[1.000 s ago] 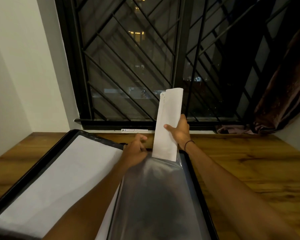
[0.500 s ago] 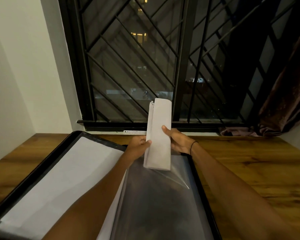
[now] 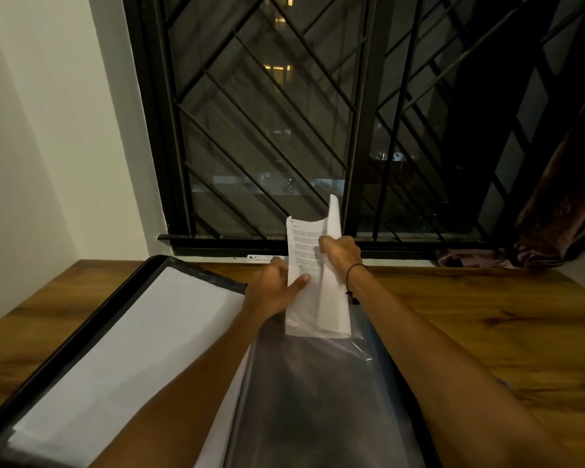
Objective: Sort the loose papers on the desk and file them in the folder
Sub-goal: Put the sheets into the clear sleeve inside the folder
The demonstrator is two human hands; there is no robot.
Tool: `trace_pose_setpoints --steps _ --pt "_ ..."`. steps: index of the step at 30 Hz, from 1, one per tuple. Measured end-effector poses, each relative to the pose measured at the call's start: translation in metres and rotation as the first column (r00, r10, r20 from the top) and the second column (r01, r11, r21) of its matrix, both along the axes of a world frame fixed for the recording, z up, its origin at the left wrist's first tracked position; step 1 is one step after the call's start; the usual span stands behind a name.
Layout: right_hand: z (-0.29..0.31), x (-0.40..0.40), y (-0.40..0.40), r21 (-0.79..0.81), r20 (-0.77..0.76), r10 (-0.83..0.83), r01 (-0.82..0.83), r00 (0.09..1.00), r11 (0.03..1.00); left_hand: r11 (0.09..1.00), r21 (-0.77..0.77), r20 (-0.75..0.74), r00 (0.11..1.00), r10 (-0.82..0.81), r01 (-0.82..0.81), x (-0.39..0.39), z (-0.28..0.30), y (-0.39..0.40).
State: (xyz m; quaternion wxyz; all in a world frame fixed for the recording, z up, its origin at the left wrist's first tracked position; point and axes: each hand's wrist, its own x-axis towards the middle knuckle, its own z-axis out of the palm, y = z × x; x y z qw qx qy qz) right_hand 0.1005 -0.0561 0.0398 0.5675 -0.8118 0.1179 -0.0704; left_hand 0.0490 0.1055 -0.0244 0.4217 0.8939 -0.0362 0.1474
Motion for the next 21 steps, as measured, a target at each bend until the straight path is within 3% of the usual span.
trace_pose_setpoints --steps 3,5,11,13,16,18,21 --pt "0.002 0.001 -0.019 0.224 0.004 -0.039 0.037 0.999 0.974 1.000 0.003 0.087 0.996 0.012 -0.012 -0.005 0.000 0.005" --pt "0.000 0.002 -0.028 0.345 -0.002 0.022 -0.020 1.000 0.939 1.000 0.009 0.152 0.988 -0.022 0.021 -0.004 -0.006 0.007" --pt "-0.009 0.011 -0.043 0.405 0.045 0.090 -0.101 0.995 0.909 0.955 0.280 0.245 0.969 0.023 -0.094 -0.004 -0.017 -0.001" --pt "-0.009 0.011 -0.047 0.446 0.040 0.189 -0.187 0.981 0.875 0.923 0.384 0.198 0.979 -0.057 -0.023 -0.005 -0.016 -0.002" --pt "-0.019 0.018 -0.059 0.582 0.014 0.413 -0.343 0.911 0.737 0.889 0.419 0.060 0.972 -0.228 0.183 -0.010 -0.014 -0.006" --pt "-0.028 0.023 -0.069 0.545 -0.062 0.565 -0.446 0.822 0.709 0.884 0.378 -0.015 0.957 -0.290 0.274 -0.015 -0.014 -0.012" --pt "-0.040 0.026 -0.077 0.292 -0.242 0.647 -0.582 0.723 0.759 0.915 0.290 -0.037 0.959 -0.282 0.280 -0.018 -0.016 -0.020"
